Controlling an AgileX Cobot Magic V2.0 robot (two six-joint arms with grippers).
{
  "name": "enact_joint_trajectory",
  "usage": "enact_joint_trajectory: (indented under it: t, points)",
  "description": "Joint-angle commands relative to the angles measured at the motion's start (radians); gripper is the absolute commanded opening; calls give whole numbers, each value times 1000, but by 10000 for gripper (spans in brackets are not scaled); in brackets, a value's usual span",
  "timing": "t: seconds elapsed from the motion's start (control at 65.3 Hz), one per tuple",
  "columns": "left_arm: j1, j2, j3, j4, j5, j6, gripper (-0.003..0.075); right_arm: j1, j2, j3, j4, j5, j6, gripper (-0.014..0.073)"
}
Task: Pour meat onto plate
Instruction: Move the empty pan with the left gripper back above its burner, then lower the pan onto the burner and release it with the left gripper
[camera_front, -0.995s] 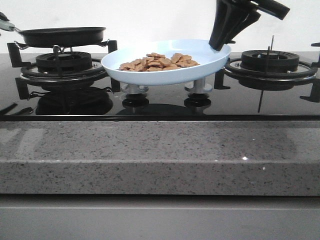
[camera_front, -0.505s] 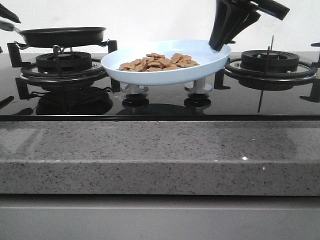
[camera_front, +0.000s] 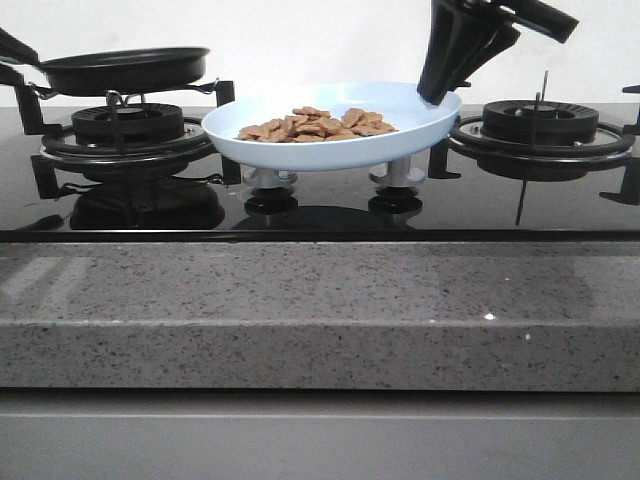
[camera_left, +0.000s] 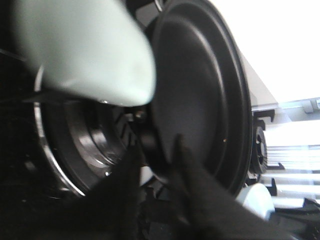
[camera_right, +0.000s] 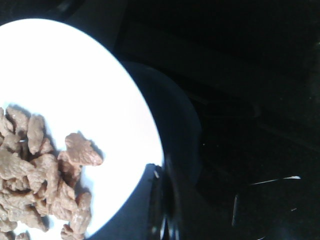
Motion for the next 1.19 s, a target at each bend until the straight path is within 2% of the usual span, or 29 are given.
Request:
enact_joint_trajectory:
  t: [0.0,0.536,0.72,1.179]
  points:
    - [0,-58,-31,-53,42,3,-20,2,-54,-25,32,-22,-3,-60]
    - [0,-66,-35,-80,58,11,-20,2,-54,-25,32,-22,-3,-60]
    - [0,-105,-45,-80,21,22,-20,2,-54,-25,32,-22,-3,-60]
    - [0,-191,-135,47,50,-31,-20,2,-54,-25,32,-22,-3,-60]
